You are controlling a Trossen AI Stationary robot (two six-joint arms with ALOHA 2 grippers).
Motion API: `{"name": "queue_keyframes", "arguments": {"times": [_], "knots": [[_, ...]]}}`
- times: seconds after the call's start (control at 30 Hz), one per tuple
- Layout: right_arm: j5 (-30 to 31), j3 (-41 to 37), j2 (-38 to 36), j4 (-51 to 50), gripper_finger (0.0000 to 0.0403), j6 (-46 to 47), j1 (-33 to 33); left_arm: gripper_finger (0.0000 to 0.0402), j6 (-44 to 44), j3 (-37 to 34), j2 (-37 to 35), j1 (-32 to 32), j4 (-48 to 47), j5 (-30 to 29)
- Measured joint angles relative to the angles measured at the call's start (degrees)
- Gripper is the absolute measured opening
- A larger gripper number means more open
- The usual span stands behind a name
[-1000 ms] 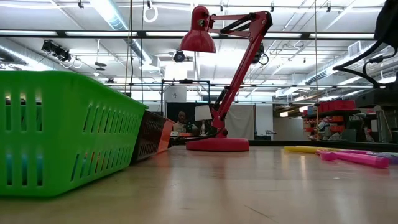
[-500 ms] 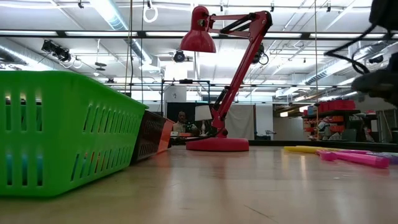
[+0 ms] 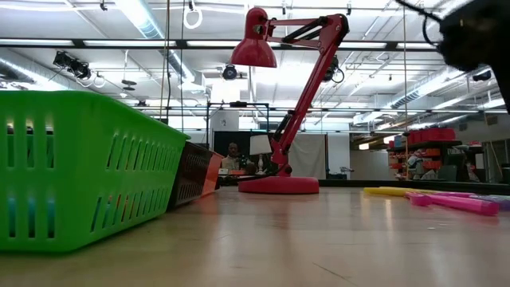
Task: Pick & Place Markers
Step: Put the blue pen into the black bin
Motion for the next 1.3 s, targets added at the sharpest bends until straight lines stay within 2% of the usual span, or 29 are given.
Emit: {"name": "queue_keyframes", "arguments": {"times": [0.33,0.57,0.7,0.87,1.07,1.3], "knots": [[0.2,11.5,0.0,-0.4,0.0020,-18.5,0.0,0.0238,-0.7,0.0,0.0,1.3,0.0,0.0],[2.2,16.7,0.0,5.4,0.0020,-28.7,0.0,0.0238,-1.5,0.0,0.0,2.0,0.0,-0.2],[5.2,18.5,-0.1,12.3,0.0020,-34.2,0.0,0.0238,-1.5,0.0,0.0,2.2,0.0,-0.4],[12.7,19.7,-0.1,20.7,0.0020,-41.2,0.0,0.0238,-1.7,0.0,0.0,2.2,0.0,-0.5],[20.8,19.9,-0.1,32.6,0.0020,-54.0,-0.2,0.0238,-1.9,0.0,0.0,2.2,0.0,-2.0],[24.5,19.9,-0.1,47.5,0.0017,-71.0,-0.8,0.0238,-1.9,0.0,0.0,2.2,0.1,-3.4]]}}
